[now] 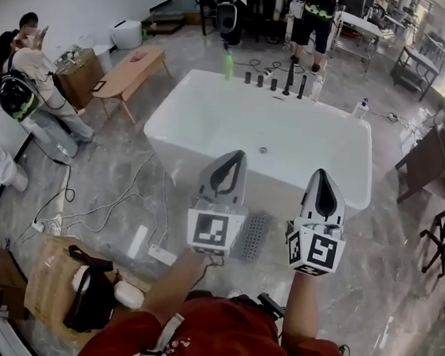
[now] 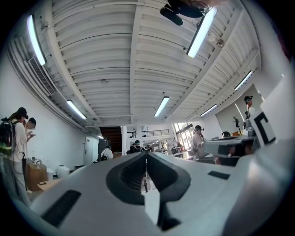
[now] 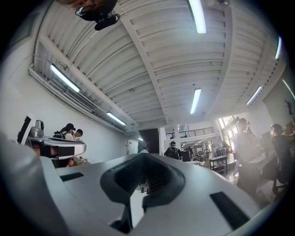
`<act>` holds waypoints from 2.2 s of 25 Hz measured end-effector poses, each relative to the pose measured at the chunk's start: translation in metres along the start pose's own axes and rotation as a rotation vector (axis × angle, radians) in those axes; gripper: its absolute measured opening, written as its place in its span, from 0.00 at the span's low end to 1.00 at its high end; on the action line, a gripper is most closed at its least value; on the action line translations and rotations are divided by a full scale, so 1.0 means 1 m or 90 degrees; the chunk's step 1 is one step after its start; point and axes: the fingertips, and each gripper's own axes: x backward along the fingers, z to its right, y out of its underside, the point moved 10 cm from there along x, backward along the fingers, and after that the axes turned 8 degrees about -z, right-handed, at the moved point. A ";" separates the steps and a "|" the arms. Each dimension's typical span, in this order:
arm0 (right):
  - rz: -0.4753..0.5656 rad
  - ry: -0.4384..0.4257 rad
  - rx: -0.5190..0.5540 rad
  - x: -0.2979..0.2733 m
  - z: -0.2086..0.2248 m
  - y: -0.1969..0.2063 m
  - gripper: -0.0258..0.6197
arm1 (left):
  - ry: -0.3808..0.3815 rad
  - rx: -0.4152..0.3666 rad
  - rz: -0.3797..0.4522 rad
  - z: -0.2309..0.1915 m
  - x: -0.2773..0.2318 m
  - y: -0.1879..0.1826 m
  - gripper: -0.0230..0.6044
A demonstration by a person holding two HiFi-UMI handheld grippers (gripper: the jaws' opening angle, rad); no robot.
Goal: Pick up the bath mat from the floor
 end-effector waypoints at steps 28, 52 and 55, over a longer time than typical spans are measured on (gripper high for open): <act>-0.002 -0.007 0.012 -0.116 -0.081 0.014 0.06 | 0.001 0.013 -0.002 -0.124 -0.057 0.033 0.06; -0.055 0.059 0.035 -0.185 -0.146 0.046 0.06 | 0.043 0.045 -0.056 -0.222 -0.106 0.094 0.06; -0.069 0.072 0.034 -0.182 -0.147 0.051 0.06 | 0.056 0.046 -0.067 -0.223 -0.107 0.100 0.06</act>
